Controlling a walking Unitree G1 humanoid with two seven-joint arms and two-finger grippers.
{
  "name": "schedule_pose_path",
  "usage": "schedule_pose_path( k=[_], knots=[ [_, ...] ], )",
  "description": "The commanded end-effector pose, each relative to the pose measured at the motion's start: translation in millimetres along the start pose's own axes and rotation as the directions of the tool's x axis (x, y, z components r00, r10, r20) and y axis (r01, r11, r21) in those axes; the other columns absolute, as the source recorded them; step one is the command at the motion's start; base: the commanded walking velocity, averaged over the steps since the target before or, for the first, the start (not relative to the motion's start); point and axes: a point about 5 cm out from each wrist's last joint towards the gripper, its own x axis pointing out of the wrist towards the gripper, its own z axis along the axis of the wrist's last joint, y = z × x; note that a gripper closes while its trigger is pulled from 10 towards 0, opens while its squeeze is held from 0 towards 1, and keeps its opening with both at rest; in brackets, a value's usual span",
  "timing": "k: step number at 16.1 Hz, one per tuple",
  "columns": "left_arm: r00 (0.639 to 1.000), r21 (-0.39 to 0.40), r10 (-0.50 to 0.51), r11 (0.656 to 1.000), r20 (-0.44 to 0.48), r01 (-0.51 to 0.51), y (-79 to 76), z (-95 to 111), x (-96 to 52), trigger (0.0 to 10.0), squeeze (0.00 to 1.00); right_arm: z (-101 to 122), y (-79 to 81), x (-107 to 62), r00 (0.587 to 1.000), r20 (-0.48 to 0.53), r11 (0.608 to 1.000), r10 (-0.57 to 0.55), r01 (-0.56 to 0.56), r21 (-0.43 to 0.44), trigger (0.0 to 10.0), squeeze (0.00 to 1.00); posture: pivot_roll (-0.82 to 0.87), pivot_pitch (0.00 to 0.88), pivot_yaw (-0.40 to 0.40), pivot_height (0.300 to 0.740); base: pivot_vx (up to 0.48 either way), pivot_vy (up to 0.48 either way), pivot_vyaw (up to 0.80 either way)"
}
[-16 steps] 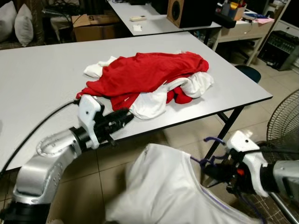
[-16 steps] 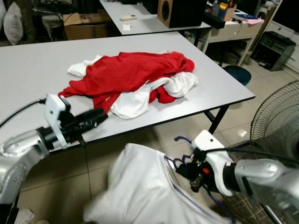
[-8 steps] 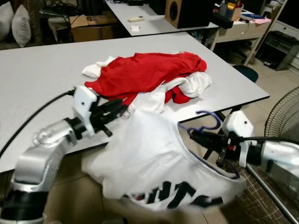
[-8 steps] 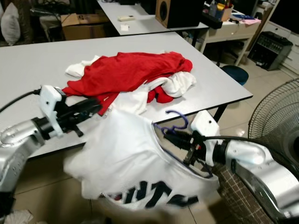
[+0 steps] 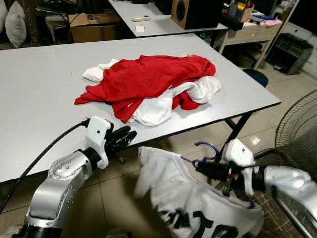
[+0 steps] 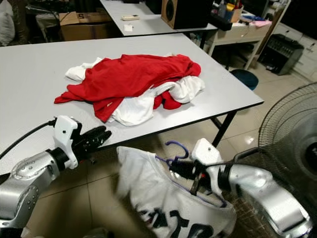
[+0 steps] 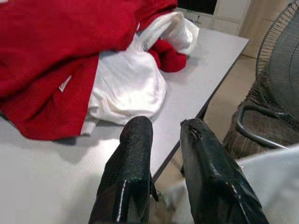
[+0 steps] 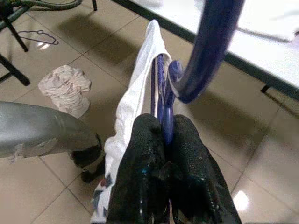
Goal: Hang hanger
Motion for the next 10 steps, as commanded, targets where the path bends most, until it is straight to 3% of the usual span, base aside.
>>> schedule_pose_path(
  k=[1, 10],
  knots=[
    [1.0, 0.028, -0.002, 1.0, -0.006, 0.002, -2.6, 0.9, 0.1, 10.0, 0.0, 3.0, -4.6, -3.2, 1.0, 0.005, 0.999, -0.03, 0.03, -0.032, 10.0, 0.0, 0.02, 0.0, -0.068, 0.74, -0.319, 0.0, 0.0],
    [1.0, 0.064, -0.02, 0.998, -0.012, 0.021, -5.4, 5.7, 5.3, 10.0, 0.0, 4.0, -6.0, -3.2, 0.998, 0.012, 0.996, -0.066, 0.066, -0.062, 10.0, 0.0, 0.01, 0.0, -0.033, 0.74, -0.36, 0.0, 0.0]
  ],
)
